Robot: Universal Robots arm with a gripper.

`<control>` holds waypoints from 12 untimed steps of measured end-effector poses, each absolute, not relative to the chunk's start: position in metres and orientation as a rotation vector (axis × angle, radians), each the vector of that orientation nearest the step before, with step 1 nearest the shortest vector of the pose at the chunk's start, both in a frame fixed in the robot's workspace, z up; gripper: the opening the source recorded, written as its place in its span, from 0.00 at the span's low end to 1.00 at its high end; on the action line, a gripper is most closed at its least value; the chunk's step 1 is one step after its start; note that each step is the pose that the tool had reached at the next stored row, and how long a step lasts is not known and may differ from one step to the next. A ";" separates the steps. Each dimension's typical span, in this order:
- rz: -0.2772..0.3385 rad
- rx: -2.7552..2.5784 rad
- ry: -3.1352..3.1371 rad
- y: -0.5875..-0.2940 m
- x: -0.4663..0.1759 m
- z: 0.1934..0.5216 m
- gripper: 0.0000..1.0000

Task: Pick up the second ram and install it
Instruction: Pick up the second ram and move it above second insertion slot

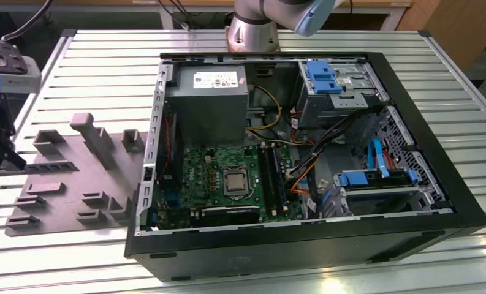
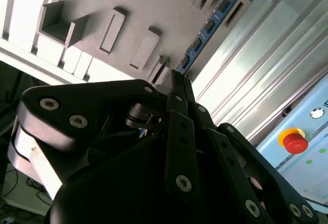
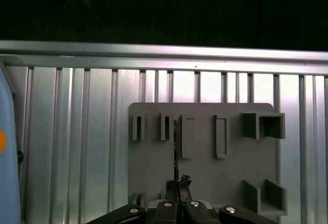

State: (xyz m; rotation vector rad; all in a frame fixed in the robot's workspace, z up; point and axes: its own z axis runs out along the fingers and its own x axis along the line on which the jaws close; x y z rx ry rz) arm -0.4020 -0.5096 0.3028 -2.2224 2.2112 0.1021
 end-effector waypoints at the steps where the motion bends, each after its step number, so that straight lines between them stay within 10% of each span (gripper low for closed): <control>1: 0.102 -2.222 2.211 -0.510 -0.402 0.303 0.12; 12: 0.102 -2.222 2.211 -0.510 -0.402 0.310 0.12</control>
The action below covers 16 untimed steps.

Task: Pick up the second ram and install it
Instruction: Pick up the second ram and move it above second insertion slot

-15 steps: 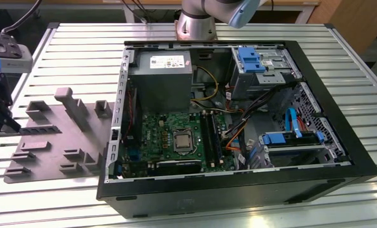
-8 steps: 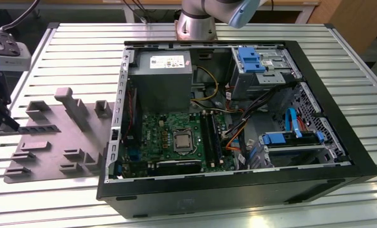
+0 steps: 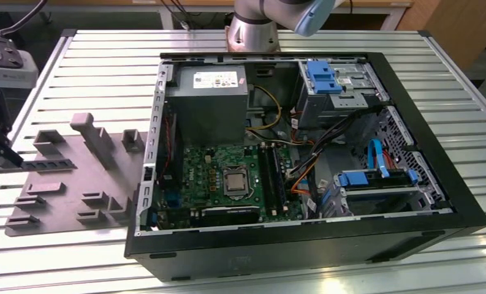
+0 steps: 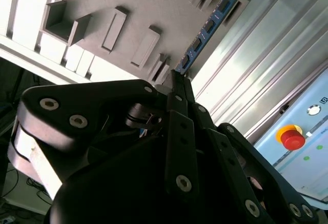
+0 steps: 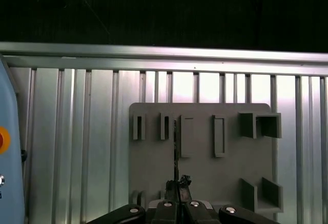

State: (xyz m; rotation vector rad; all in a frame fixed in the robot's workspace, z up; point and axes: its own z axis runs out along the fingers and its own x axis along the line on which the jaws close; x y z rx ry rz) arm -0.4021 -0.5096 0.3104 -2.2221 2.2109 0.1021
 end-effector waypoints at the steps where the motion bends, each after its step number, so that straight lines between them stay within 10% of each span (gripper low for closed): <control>1: 0.102 -2.222 2.211 -0.510 -0.402 0.311 0.12; 16: 0.102 -2.222 2.211 -0.510 -0.402 0.319 0.12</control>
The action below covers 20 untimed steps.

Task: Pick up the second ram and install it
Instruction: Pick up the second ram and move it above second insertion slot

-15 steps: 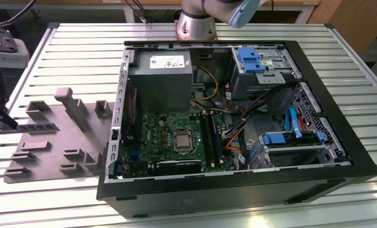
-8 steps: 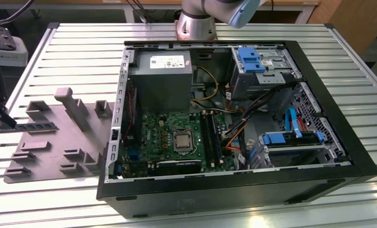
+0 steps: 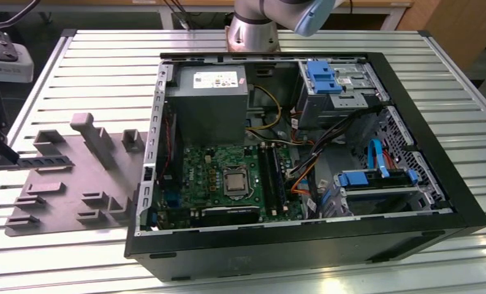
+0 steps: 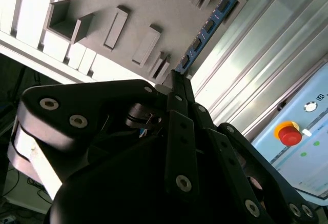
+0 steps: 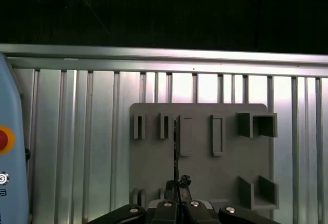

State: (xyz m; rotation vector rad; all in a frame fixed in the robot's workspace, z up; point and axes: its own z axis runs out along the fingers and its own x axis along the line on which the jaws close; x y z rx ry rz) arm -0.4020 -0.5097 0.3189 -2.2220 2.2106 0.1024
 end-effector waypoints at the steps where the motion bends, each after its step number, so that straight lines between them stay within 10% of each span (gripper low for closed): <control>1: 0.103 -2.222 2.211 -0.510 -0.402 0.319 0.12; 20: 0.103 -2.222 2.210 -0.510 -0.402 0.328 0.12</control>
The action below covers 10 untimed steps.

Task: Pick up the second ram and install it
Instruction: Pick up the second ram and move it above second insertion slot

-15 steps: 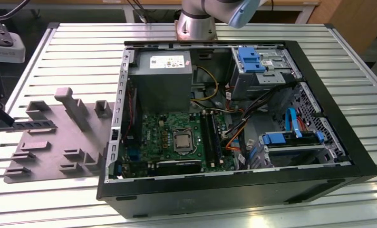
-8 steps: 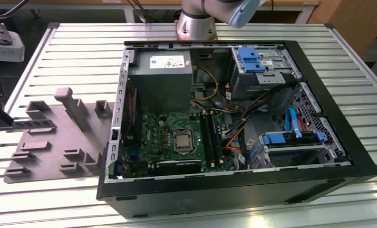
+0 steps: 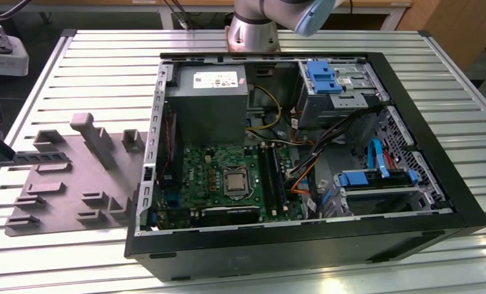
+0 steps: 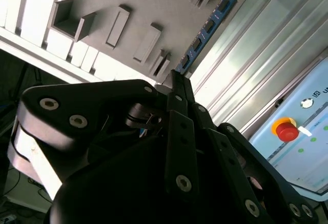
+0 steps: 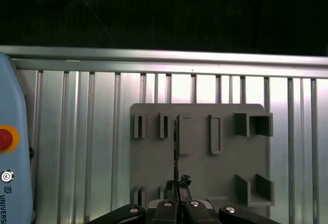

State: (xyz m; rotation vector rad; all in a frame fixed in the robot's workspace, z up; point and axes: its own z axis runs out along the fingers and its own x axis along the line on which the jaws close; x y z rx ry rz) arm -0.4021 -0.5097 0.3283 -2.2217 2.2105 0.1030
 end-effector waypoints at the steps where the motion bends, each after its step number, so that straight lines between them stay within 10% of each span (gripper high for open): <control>1: 0.103 -2.222 2.210 -0.510 -0.402 0.329 0.12; 10: 0.107 -2.220 2.208 -0.510 -0.402 0.337 0.12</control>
